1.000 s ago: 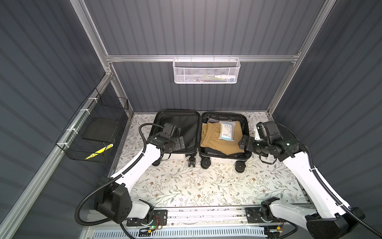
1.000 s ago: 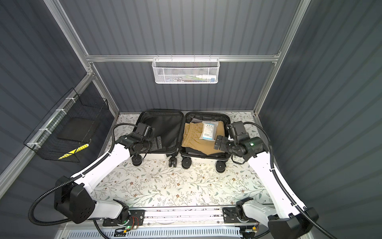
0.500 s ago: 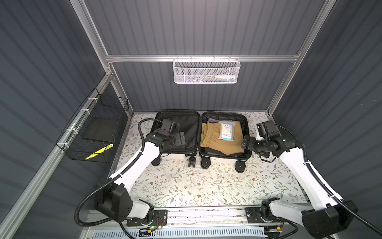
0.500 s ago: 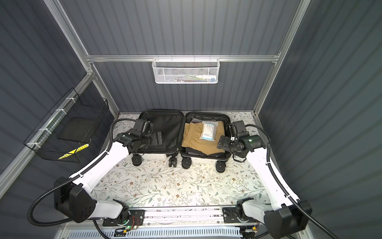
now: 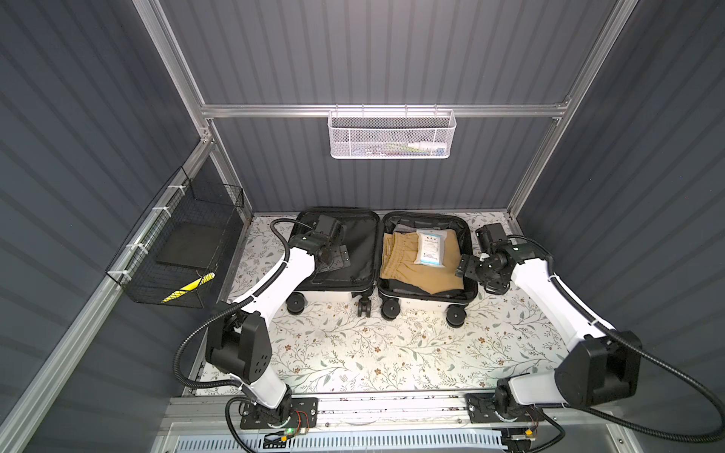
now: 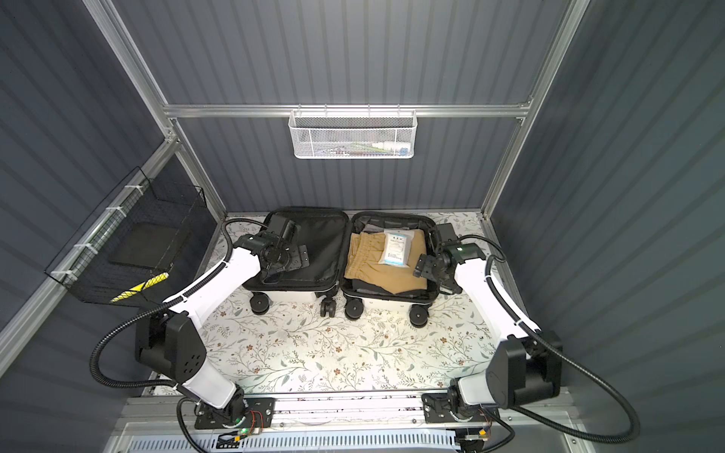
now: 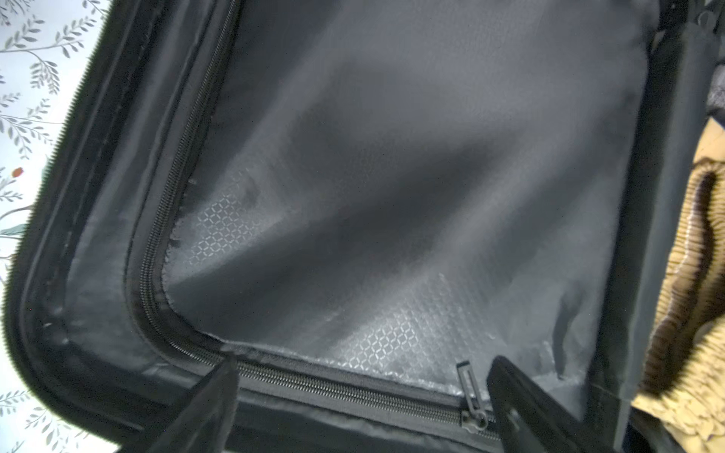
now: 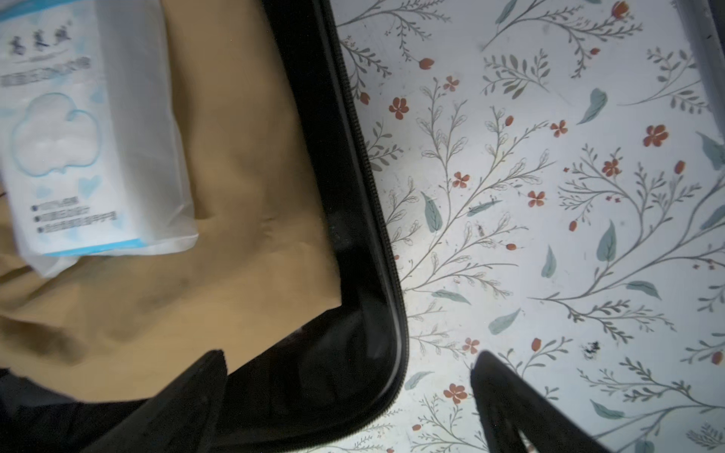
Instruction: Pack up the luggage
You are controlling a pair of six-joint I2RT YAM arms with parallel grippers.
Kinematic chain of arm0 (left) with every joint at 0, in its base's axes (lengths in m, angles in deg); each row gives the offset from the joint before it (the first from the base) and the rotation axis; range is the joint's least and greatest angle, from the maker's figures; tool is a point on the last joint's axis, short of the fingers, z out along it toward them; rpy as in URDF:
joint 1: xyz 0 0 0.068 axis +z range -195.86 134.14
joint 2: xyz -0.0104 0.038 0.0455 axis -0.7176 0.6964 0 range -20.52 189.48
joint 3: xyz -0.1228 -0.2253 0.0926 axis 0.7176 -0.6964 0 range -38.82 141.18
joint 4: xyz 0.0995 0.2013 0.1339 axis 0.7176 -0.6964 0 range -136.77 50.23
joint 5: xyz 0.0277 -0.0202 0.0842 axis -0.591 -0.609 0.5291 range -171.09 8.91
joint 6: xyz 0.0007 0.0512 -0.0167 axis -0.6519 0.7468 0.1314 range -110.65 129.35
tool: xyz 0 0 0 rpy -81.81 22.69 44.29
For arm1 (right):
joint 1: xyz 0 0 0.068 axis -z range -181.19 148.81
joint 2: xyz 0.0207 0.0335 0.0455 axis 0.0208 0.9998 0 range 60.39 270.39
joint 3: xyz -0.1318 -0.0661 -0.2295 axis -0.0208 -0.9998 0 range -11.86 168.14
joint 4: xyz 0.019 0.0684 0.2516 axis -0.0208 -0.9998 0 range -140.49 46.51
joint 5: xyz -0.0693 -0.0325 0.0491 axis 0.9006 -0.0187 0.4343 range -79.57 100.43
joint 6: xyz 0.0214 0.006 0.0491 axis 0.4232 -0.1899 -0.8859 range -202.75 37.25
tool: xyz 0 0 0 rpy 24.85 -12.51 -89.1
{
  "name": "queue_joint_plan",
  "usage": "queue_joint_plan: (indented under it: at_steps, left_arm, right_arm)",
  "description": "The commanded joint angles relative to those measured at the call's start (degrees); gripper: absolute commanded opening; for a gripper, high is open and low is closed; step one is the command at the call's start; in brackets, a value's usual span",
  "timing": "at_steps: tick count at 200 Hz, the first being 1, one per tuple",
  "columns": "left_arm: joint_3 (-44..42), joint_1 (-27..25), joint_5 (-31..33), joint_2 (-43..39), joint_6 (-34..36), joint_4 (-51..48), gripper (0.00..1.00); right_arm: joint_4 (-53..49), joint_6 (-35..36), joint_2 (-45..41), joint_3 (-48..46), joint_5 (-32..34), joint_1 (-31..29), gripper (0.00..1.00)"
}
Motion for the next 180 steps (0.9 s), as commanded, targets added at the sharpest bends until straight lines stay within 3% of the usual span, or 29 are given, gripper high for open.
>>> queue_joint_plan:
  at_steps: [1,60,115,180]
  left_arm:
    - [-5.4,0.9,-2.1,-6.5,-0.6,5.4,1.0]
    - [-9.2,3.6,-1.3,-8.3,-8.0,5.7,1.0]
    - [-9.9,4.6,2.0,-6.9,-9.2,3.4,1.0]
    - [-9.6,5.6,0.2,-3.3,-6.2,0.5,1.0]
  right_arm:
    - [-1.2,1.6,1.7,1.3,2.8,0.2,0.99]
    - [2.7,5.4,0.8,-3.8,2.5,1.0,0.99]
    - [4.1,3.9,-0.6,-7.8,-0.4,1.6,0.99]
    - [6.4,0.7,-5.1,-14.9,-1.7,1.9,0.99]
